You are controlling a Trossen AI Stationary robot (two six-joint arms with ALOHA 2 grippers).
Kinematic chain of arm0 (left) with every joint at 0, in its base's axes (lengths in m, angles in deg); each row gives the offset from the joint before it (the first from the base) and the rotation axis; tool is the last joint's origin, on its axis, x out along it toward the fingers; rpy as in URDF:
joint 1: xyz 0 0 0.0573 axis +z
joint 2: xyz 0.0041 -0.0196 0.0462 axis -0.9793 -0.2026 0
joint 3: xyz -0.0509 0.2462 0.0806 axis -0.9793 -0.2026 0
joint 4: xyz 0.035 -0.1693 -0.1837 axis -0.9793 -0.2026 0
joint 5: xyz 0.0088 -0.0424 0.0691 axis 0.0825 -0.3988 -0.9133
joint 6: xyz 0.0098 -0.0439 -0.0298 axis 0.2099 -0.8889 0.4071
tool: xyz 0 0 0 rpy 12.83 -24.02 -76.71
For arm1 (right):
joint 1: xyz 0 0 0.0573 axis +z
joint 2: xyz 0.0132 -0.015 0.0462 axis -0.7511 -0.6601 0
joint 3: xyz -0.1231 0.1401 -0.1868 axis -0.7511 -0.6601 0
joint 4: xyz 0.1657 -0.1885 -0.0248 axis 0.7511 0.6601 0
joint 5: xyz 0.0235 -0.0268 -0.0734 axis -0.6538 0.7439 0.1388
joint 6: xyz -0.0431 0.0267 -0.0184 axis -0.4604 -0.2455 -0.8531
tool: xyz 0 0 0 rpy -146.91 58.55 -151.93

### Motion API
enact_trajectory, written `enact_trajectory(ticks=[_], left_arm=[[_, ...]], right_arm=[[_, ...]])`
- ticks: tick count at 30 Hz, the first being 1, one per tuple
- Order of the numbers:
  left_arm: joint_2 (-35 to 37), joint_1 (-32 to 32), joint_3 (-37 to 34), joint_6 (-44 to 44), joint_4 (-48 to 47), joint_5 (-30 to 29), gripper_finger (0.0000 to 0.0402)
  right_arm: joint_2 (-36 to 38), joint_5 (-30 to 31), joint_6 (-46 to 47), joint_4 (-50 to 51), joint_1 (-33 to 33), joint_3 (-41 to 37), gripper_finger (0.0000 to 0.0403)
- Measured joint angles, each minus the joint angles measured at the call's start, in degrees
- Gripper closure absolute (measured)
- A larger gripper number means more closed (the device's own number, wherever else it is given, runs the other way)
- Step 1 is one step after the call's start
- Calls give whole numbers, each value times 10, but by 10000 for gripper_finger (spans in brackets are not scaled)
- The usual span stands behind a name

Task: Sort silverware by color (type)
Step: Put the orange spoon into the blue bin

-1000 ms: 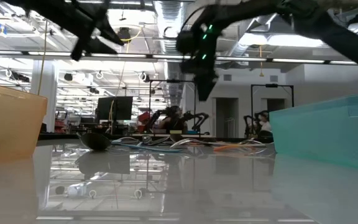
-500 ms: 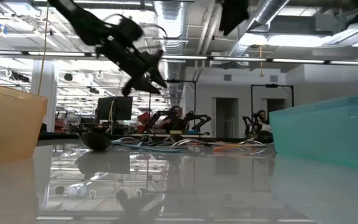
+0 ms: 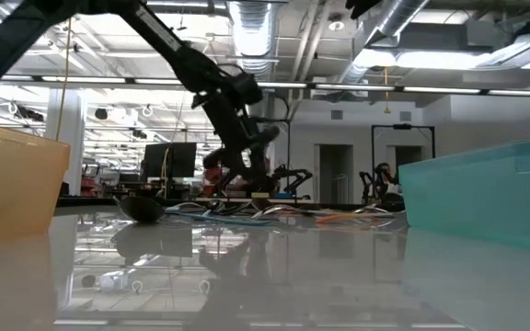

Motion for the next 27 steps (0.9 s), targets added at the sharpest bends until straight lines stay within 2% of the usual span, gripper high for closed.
enact_trajectory(ticks=[11, 16, 22, 27], left_arm=[[-56, 4, 23, -21, -11, 42, 256], [-56, 5, 23, -11, -24, 6, 256], [-56, 4, 23, -16, -17, 75, 256], [-56, 3, 23, -16, -27, 57, 256]], right_arm=[[-4, 1, 9, 21, 30, 0, 182], [-4, 1, 9, 21, 37, 0, 182], [-4, 2, 8, 21, 40, 0, 182], [-4, 2, 8, 21, 40, 0, 182]])
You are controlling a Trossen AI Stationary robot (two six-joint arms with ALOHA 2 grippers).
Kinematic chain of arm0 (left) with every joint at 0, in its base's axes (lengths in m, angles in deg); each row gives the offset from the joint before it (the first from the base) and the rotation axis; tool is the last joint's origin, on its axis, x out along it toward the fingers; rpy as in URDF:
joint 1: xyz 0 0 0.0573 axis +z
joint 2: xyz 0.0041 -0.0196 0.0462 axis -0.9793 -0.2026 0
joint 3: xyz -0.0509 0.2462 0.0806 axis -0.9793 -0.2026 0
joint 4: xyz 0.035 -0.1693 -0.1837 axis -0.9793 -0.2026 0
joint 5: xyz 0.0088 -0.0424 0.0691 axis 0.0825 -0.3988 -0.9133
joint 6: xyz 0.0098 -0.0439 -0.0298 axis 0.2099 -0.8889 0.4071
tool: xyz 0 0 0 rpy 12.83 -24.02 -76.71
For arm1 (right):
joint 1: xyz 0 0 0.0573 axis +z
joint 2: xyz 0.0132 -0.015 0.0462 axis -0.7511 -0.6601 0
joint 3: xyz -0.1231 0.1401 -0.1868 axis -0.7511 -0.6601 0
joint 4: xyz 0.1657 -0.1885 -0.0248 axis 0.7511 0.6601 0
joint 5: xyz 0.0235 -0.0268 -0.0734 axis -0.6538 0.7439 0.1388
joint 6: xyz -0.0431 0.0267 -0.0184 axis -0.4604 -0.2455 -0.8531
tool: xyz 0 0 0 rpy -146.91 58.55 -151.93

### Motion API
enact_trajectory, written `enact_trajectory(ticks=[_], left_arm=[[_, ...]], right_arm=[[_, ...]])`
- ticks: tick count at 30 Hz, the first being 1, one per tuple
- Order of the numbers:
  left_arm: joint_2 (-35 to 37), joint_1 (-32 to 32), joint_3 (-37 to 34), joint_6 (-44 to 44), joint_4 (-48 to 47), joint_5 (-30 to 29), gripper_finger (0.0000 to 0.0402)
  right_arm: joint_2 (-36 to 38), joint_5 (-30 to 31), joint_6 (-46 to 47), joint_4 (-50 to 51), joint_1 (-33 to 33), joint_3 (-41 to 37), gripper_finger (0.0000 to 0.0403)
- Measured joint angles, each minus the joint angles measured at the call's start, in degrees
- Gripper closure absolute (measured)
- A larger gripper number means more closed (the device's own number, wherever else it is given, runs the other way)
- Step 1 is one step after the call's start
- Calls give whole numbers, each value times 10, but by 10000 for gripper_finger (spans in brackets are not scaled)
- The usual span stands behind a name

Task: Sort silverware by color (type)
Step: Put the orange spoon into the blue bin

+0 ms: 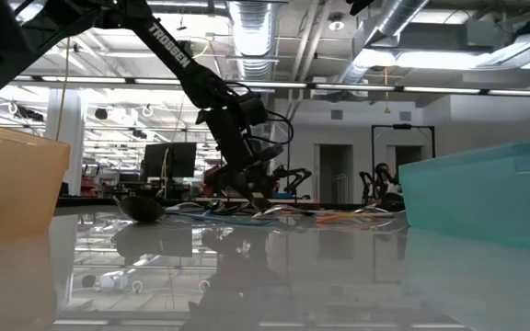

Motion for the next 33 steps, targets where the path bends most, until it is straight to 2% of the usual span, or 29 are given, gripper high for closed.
enact_trajectory(ticks=[6, 17, 28, 33], left_arm=[[0, -1, 7, 1, 5, -10, 256], [0, -1, 11, -4, 5, -112, 256], [0, -1, 11, -4, 25, -132, 256], [0, -1, 11, -2, 33, -123, 256]], right_arm=[[0, 0, -8, 0, 0, 0, 182], [0, 0, -26, 0, 0, 0, 182], [0, 0, -30, 0, 0, 0, 182], [0, 0, -30, 0, 0, 0, 182]])
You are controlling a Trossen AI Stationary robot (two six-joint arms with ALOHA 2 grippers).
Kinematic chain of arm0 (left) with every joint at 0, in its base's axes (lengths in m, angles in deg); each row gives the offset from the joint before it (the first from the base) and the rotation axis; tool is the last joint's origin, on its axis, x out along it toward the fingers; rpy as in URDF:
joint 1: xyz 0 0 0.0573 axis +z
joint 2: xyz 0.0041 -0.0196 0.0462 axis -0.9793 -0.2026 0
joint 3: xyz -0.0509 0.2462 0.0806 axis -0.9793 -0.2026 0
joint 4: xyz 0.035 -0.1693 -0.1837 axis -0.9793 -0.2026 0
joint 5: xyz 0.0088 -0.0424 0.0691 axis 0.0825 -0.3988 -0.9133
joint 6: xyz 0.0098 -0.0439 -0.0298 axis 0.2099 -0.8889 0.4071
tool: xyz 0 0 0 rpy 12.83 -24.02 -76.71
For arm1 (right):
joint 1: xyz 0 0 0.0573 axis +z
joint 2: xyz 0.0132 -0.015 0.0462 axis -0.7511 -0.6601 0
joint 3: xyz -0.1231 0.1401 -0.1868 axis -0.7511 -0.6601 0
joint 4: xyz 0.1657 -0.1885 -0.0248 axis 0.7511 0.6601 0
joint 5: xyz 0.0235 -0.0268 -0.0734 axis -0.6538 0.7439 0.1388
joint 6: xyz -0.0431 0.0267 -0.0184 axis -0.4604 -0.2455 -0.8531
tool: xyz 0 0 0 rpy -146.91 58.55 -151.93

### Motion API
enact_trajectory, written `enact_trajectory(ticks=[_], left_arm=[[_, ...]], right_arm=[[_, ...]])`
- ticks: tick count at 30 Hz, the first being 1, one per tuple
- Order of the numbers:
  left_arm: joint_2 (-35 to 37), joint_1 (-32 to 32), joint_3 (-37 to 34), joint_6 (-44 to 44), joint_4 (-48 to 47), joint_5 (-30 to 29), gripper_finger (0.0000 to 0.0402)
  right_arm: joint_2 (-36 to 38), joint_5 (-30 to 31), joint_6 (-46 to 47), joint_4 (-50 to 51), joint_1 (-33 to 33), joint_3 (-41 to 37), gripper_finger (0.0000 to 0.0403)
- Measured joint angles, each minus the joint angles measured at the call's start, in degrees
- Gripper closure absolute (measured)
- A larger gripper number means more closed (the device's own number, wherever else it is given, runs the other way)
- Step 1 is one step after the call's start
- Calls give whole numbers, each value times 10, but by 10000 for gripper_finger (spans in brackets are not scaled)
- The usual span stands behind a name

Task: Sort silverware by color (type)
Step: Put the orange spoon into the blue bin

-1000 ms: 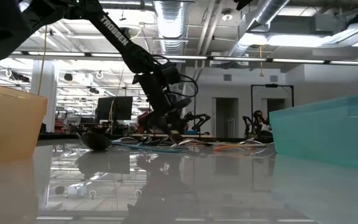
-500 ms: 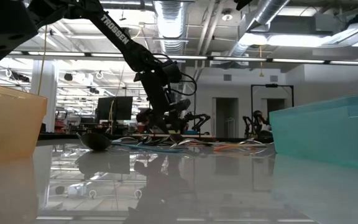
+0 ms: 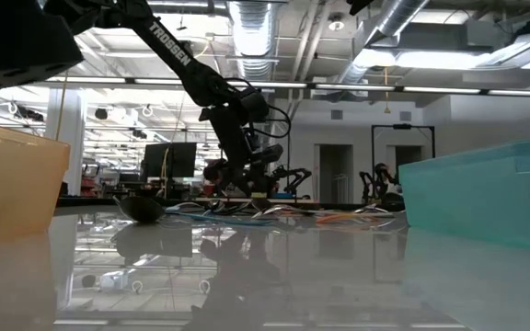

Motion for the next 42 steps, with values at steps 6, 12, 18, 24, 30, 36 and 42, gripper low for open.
enact_trajectory(ticks=[6, 12, 18, 24, 30, 36, 42], left_arm=[[0, 2, 0, 2, 3, -6, 256], [0, 4, -15, 2, 13, -9, 256], [1, 5, -32, -2, 47, 2, 256], [1, 5, -32, -7, 59, 26, 264], [1, 5, -32, -2, 61, 42, 281], [1, 5, -32, 15, 60, 37, 295], [1, 5, -32, 18, 60, 62, 293]], right_arm=[[0, 0, 0, 0, 0, 0, 182], [0, 0, 0, 0, 0, 0, 182], [0, 0, 0, 0, 0, 0, 182], [0, 0, 0, 0, 0, 0, 182], [0, 0, 0, 0, 0, 0, 182], [0, 0, 0, 0, 0, 0, 182], [0, -2, 0, 0, 0, 0, 182]])
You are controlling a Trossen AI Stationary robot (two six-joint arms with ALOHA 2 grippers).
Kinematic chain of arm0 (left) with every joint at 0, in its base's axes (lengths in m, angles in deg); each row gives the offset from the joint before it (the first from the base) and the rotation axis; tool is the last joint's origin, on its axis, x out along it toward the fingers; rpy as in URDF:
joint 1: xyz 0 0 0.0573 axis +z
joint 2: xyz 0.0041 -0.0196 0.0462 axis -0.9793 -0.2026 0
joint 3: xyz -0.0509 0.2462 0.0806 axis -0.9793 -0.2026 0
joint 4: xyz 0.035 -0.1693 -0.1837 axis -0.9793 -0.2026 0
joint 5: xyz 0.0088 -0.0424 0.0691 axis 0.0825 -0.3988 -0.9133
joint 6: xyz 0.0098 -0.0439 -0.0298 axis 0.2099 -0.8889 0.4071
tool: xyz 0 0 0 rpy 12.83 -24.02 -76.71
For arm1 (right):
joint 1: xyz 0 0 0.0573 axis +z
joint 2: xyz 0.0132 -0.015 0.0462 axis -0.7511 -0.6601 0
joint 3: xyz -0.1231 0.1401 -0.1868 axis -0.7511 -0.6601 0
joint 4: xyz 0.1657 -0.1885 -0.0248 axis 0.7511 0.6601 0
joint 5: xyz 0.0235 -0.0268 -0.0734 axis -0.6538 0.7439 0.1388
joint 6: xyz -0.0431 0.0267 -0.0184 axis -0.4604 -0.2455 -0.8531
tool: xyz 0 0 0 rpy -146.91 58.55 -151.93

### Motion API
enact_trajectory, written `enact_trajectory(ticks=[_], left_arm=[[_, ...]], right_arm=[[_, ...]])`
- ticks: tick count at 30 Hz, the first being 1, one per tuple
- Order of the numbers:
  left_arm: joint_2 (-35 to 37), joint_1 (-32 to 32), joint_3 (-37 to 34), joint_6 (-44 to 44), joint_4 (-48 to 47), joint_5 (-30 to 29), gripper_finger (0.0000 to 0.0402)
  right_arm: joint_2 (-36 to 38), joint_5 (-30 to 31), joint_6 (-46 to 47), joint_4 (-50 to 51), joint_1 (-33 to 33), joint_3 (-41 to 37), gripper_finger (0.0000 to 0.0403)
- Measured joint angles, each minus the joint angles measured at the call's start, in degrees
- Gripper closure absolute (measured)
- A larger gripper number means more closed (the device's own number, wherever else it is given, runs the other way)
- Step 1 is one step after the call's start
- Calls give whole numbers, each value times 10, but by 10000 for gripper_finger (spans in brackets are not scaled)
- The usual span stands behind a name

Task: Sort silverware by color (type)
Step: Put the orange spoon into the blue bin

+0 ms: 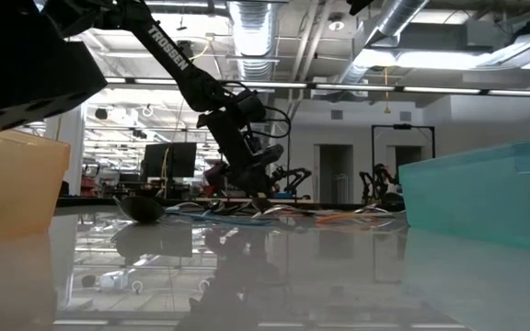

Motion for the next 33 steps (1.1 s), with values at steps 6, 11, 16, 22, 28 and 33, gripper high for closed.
enact_trajectory(ticks=[6, 11, 16, 22, 28, 33], left_arm=[[0, 1, 0, 15, 1, 16, 281], [0, 1, 0, 34, 1, 7, 274], [0, 2, 0, 44, 0, -11, 273], [-1, 3, 0, 37, 3, 28, 273], [-7, 2, 1, 40, 0, 49, 273], [-27, 6, 9, 43, -11, 108, 273]], right_arm=[[0, 0, 0, 0, 0, 0, 182], [0, 0, 0, 0, 0, 0, 182], [0, -1, 0, 0, 0, 0, 182], [0, -1, 0, -1, 0, 0, 182], [0, -1, 0, -1, 0, 0, 182], [0, -2, 0, -1, 0, 0, 182]])
